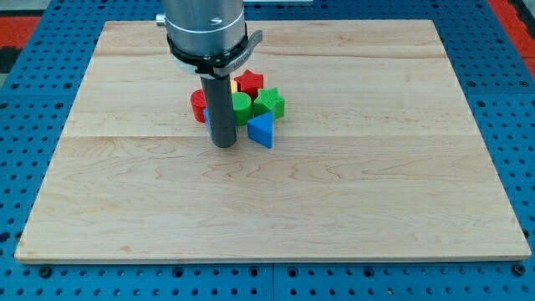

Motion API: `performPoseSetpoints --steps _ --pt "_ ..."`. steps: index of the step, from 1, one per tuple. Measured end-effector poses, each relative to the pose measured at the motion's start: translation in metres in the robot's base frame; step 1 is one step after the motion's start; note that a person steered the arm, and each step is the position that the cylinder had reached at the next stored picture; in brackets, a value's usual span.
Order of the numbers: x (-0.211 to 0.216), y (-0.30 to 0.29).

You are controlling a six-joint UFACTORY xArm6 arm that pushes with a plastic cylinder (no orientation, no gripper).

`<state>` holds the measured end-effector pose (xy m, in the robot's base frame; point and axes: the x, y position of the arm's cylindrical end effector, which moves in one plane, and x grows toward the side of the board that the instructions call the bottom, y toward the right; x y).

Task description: Move the yellow heart into the yellow hexagon

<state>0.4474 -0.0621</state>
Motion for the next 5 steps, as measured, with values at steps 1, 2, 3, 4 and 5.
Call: performPoseSetpoints --steps 1,2,3,4,5 --pt "0.013 -0.001" --pt "0.026 -0.057" --pt "-0.048 -0.101" --pt "-0.126 -0.091" --pt "-0.154 -0.053"
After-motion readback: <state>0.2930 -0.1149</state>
